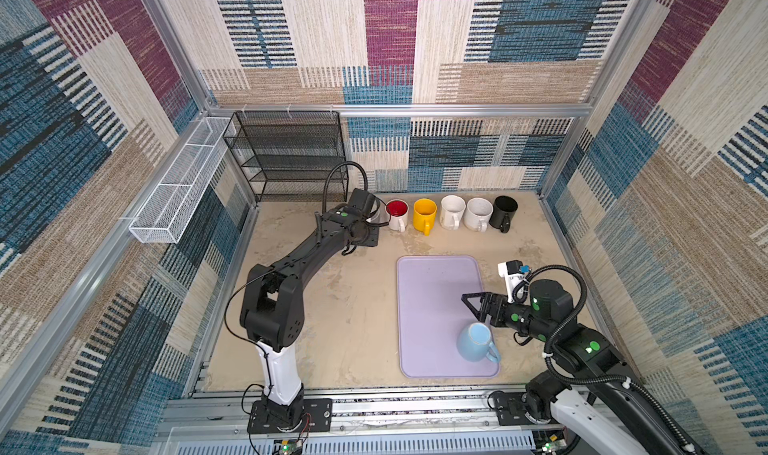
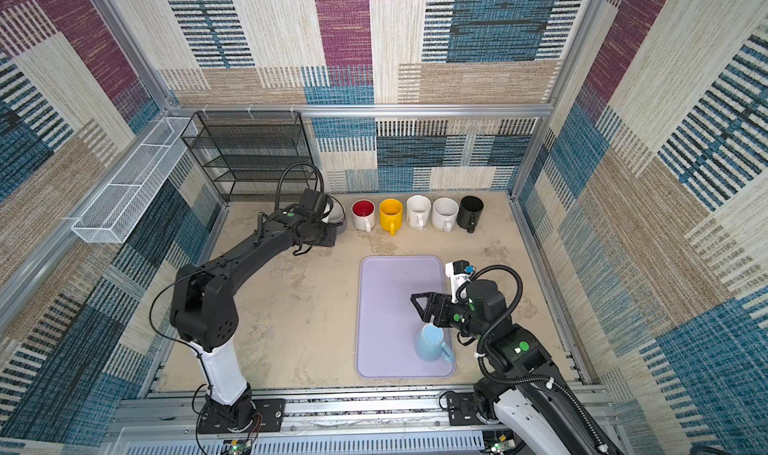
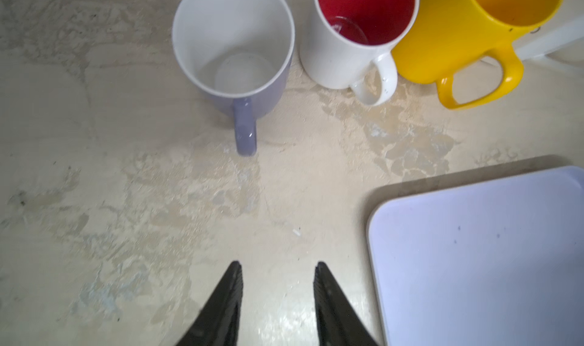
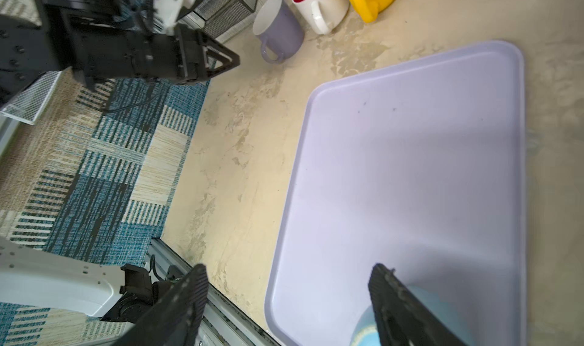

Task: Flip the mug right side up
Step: 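Open and raise the left gripper while the right gripper moves toward the light blue mug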

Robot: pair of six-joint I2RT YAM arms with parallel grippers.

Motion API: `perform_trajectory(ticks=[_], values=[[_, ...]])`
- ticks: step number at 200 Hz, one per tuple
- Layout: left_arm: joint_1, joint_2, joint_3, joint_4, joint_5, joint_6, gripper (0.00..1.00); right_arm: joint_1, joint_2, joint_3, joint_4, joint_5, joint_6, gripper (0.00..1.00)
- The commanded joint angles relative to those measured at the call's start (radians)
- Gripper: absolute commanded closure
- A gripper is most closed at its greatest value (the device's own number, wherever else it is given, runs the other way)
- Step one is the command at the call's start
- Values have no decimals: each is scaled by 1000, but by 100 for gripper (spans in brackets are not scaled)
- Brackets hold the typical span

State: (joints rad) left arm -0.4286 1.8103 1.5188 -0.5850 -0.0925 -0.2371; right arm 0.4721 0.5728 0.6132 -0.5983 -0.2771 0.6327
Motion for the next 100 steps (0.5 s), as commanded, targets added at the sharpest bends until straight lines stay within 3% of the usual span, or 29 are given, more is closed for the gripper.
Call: perform_trajectory(ticks=[1, 36, 41, 100], values=[[-6, -110, -124, 148, 20, -30, 61, 2, -8, -8, -110, 11, 56, 15], [-20, -307, -373, 285, 26, -126, 62, 2, -34, -15, -220, 27, 91, 7], [-21, -328, -396, 291, 22, -140, 62, 2, -34, -16, -233, 27, 89, 0], [-27, -543, -585, 276, -41, -201, 61, 2, -57, -60, -294, 27, 100, 0]])
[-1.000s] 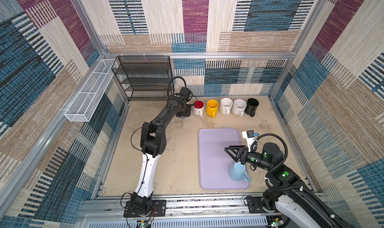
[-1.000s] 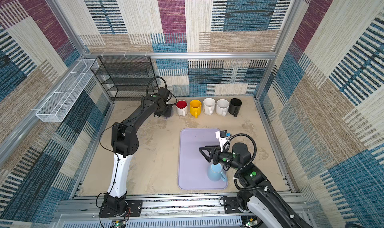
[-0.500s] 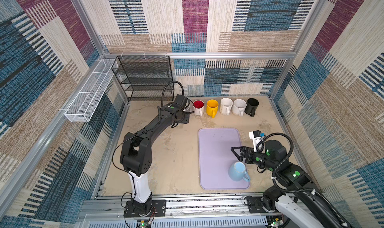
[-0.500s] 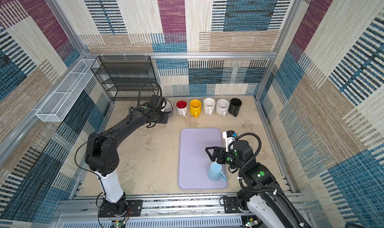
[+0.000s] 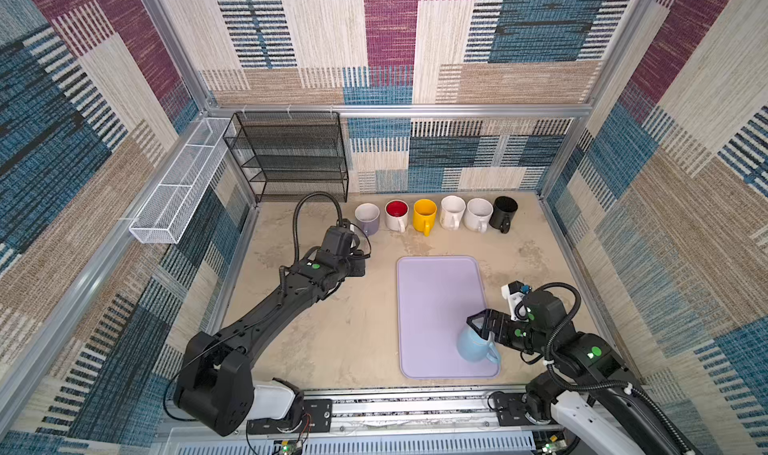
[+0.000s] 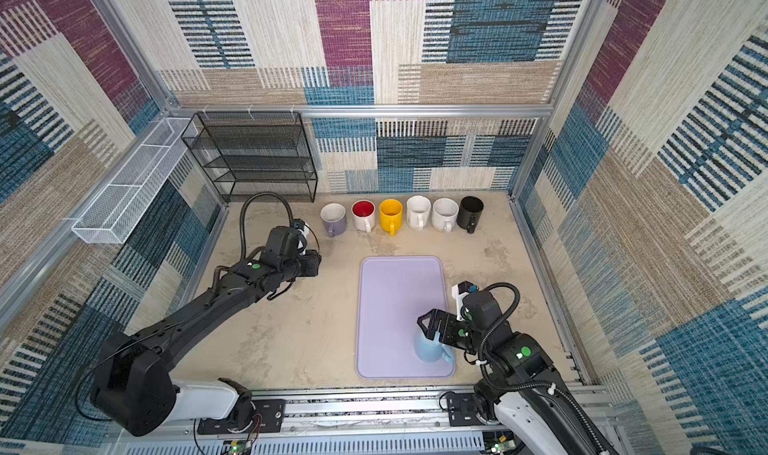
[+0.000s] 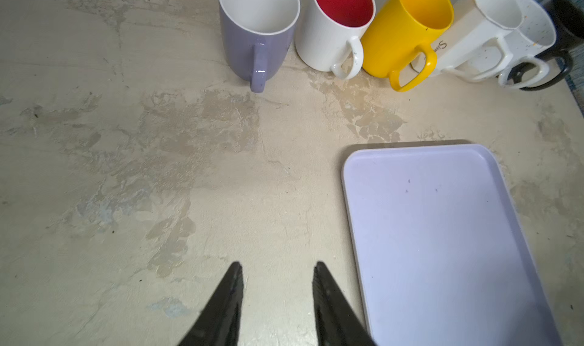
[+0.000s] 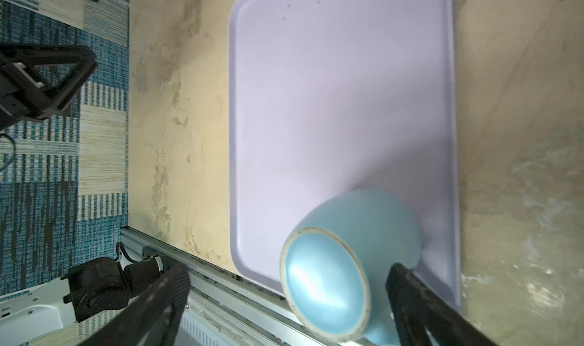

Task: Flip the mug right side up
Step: 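Open and raise the left gripper while the right gripper moves toward the light blue mug, then lower the right gripper onto the light blue mug and close on its handle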

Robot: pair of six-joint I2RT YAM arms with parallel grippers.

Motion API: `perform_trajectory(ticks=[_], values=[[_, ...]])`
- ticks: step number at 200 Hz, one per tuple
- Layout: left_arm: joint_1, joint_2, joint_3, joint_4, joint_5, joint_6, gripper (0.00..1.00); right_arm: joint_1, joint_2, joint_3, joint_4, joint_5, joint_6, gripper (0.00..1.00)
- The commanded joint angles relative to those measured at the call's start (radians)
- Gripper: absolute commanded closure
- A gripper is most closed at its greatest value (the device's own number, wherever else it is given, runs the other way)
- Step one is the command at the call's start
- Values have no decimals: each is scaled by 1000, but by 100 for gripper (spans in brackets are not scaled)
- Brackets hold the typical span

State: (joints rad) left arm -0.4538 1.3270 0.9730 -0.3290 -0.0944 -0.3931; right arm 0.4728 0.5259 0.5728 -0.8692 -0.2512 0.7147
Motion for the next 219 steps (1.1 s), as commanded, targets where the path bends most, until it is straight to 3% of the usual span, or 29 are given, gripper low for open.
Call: perform_trajectory(ticks=[1, 79, 219], values=[[-1, -62, -40, 18, -39, -45, 61, 1, -10, -21, -22, -1, 18, 0], [-2, -251, -128, -62, -36, -57, 61, 7, 20, -84, 19, -87, 2, 0], [-1, -248, -130, -45, -12, -70, 62, 172, 201, -72, 111, -27, 11, 9]])
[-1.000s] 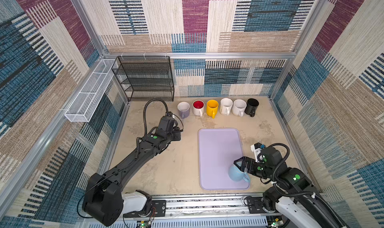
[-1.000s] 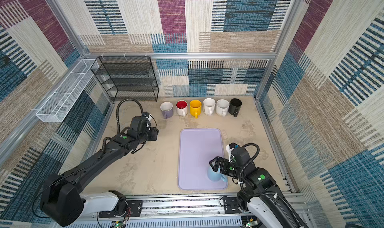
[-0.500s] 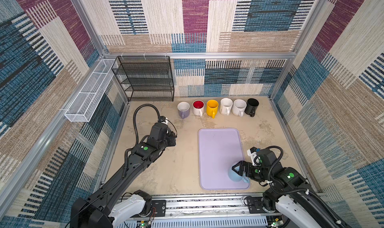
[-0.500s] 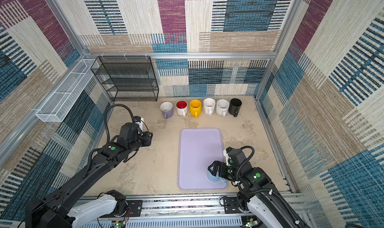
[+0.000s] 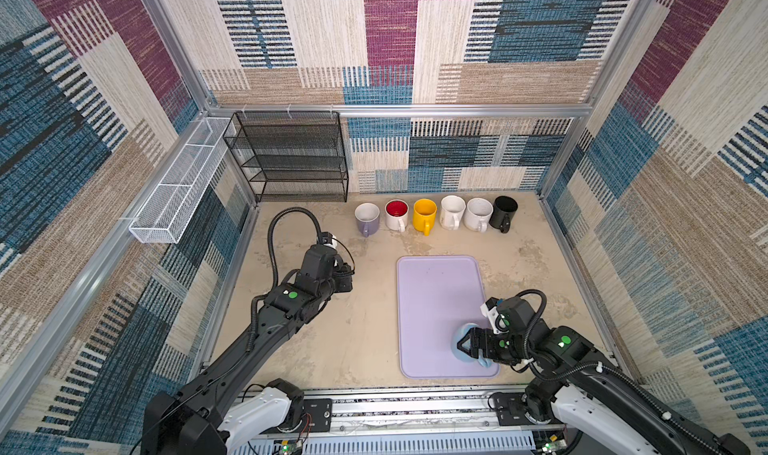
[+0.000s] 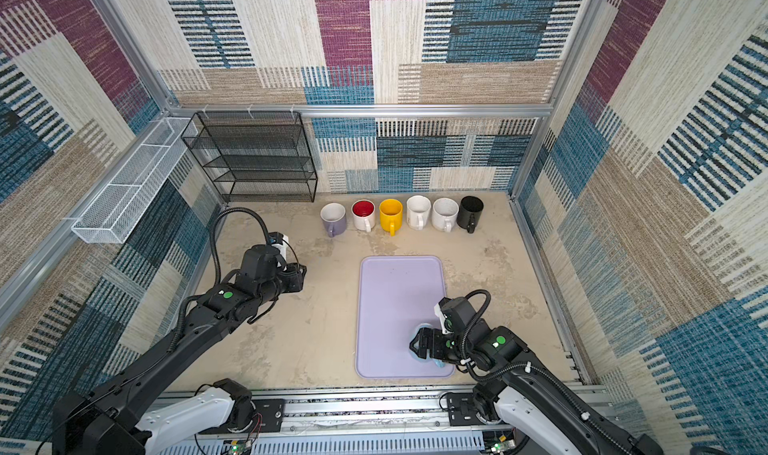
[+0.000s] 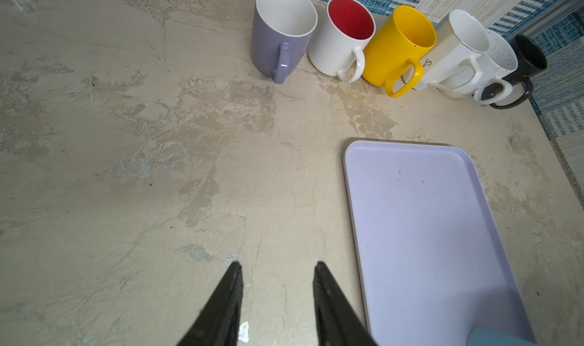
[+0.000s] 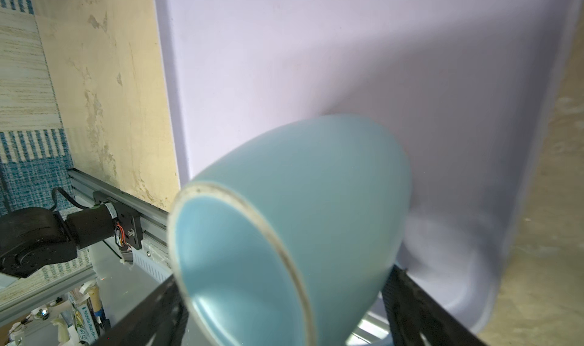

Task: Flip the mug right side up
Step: 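Lower the right gripper onto the light blue mug and close on its handle, then lift the light blue mug with the right gripper and carry it toward the left gripper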

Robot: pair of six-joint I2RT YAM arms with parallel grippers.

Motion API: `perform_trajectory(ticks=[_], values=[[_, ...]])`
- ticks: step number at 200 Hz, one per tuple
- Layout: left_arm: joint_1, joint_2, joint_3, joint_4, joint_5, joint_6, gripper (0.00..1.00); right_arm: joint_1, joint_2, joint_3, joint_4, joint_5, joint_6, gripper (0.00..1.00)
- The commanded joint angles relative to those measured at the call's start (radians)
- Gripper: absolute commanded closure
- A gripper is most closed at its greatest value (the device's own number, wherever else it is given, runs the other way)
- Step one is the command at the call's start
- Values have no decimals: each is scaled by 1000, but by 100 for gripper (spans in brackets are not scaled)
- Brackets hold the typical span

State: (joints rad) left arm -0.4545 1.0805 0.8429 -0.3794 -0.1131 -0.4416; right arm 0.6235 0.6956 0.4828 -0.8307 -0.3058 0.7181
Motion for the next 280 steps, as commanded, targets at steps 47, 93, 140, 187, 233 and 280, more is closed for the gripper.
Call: perform_trajectory(ticks=[47, 93, 140, 187, 233, 280], values=[[-1, -1, -1, 6, 17, -25, 62, 80, 121, 65, 109, 79, 6, 16], [-2, -1, 0, 14, 38, -28, 62, 154, 262, 144, 110, 150, -7, 25], [-1, -13, -1, 8, 39, -25, 62, 224, 411, 250, 61, 230, -24, 38], [-2, -14, 0, 2, 37, -19, 62, 253, 505, 318, 0, 270, -50, 49], [-2, -14, 1, 0, 39, -17, 62, 265, 575, 366, -46, 290, -70, 54], [-2, -17, 0, -6, 27, -10, 62, 268, 612, 393, -80, 301, -88, 59]])
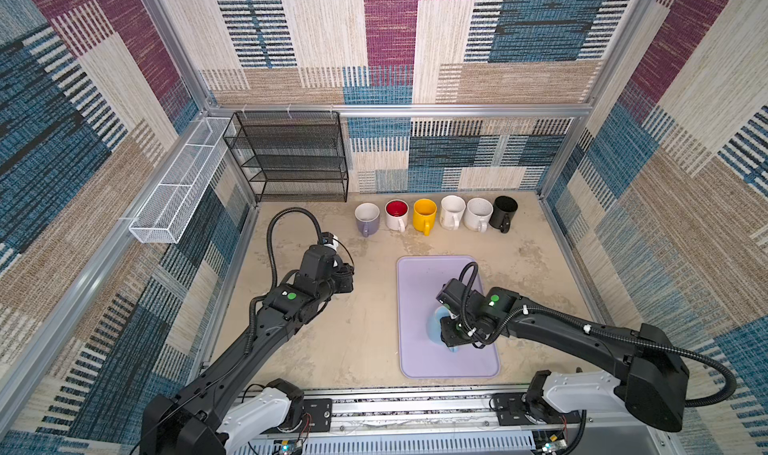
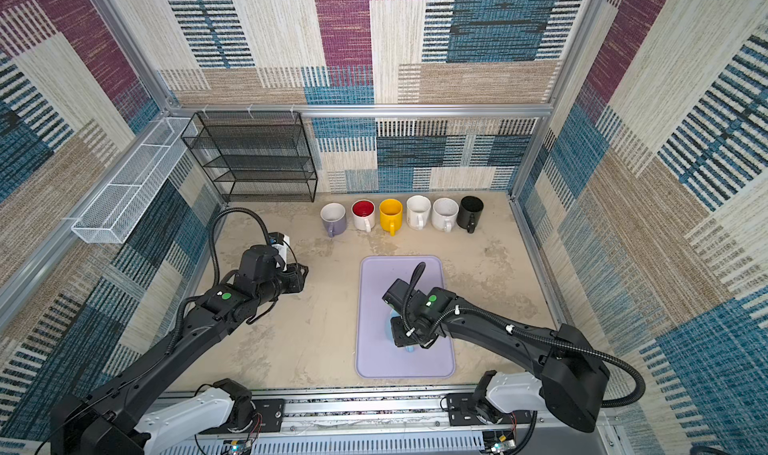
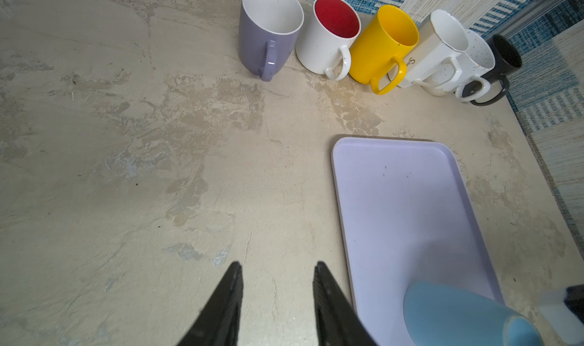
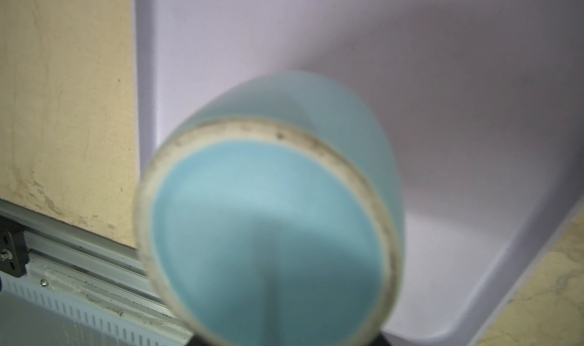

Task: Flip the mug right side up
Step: 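Lift the light blue mug with the right gripper and carry it toward the left gripper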

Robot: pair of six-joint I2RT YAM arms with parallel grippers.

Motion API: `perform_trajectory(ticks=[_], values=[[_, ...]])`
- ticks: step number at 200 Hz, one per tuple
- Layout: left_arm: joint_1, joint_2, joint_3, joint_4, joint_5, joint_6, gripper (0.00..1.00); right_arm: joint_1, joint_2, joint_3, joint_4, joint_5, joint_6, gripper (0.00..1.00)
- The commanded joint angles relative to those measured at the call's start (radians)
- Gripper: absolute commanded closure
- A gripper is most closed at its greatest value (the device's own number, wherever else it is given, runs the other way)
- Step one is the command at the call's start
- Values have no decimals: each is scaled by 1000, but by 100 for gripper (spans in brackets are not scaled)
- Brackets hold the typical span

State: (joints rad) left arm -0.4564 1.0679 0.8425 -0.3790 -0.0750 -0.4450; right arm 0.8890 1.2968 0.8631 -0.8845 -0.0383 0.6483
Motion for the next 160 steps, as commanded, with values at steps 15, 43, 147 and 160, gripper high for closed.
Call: perform_trajectory(ticks=[15, 43, 147, 160], values=[[-1, -3, 0, -6, -12, -6, 62, 1, 17, 14, -30, 37, -19, 59], [0, -6, -1, -6, -7, -6, 62, 3, 31, 17, -31, 38, -23, 61], [1, -22, -3, -21, -15, -2, 62, 4, 149, 121, -86, 95, -67, 71], [0, -24, -5, -21, -15, -2, 62, 4, 160, 130, -95, 97, -71, 75]])
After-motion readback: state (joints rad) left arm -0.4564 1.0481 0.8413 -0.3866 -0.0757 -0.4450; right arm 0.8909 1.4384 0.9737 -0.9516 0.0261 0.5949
